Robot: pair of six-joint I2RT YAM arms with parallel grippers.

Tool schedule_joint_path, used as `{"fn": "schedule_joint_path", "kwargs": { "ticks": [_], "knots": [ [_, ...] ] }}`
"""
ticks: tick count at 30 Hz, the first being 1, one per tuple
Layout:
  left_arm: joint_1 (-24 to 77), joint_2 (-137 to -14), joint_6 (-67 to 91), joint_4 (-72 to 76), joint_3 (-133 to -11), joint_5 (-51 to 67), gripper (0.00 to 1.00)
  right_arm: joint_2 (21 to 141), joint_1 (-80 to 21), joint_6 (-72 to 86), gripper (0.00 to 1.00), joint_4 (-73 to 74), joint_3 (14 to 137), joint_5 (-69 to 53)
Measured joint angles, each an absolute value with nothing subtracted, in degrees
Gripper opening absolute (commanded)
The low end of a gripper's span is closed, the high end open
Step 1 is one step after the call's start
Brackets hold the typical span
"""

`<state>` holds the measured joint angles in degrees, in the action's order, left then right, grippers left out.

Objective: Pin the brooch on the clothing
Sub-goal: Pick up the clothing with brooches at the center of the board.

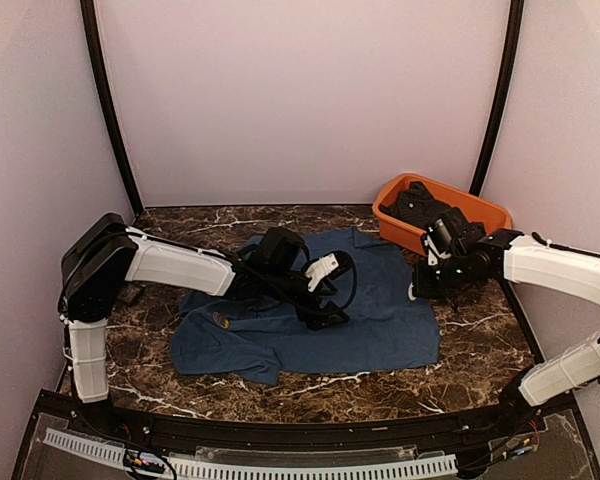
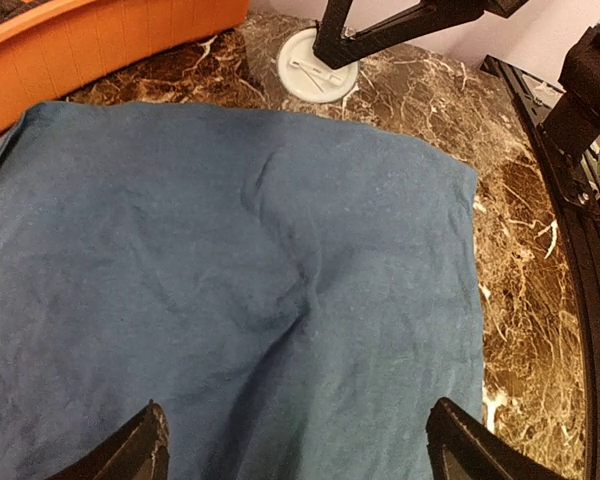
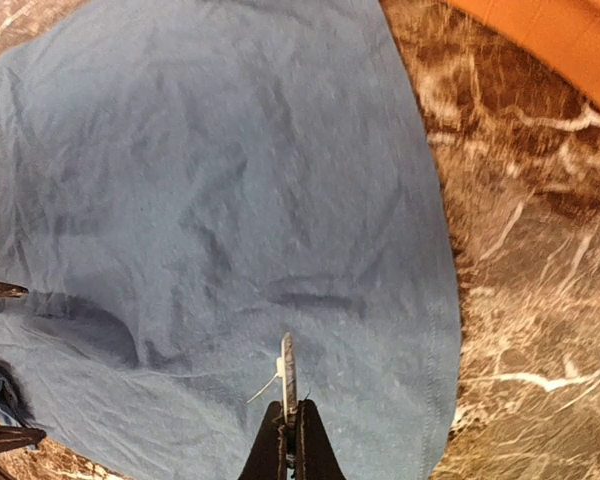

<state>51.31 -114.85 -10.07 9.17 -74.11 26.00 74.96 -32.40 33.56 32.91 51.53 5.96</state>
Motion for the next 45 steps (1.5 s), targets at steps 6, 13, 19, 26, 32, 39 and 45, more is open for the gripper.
{"fn": "schedule_joint_path", "kwargs": {
  "ticks": [6, 13, 19, 26, 32, 39, 45],
  "knots": [
    [52.8, -119.02, -9.87, 9.82, -75.83, 25.87, 0.84, 80.86, -32.34, 37.23, 0.0, 34.72, 52.69, 3.09],
    [54.63, -122.28, -9.96, 10.68, -78.67, 24.95, 0.76, 83.26, -32.29, 38.7, 0.0, 34.81, 53.47, -3.51],
    [54.94, -124.25, -10.37, 10.96, -81.41, 24.82, 0.62, 83.29, -32.29, 39.11, 0.0, 34.76, 55.53, -6.24],
    [54.89, -127.9, -11.38, 9.69, -86.74, 25.41, 0.54, 84.14, -32.25, 39.55, 0.0, 34.87, 57.45, -8.4],
    [54.94, -129.47, -11.68, 7.7, -88.16, 26.37, 0.46, 84.49, -32.25, 39.79, 0.0, 36.34, 58.94, -9.23],
    [54.94, -130.56, -12.29, 5.32, -89.84, 27.35, 0.24, 84.66, -32.25, 40.03, 0.0, 37.45, 60.18, -9.37],
    [54.94, -131.33, -11.79, 5.06, -90.02, 27.31, 0.04, 86.98, -32.25, 40.4, 0.0, 37.63, 60.18, -10.11]
  ]
}}
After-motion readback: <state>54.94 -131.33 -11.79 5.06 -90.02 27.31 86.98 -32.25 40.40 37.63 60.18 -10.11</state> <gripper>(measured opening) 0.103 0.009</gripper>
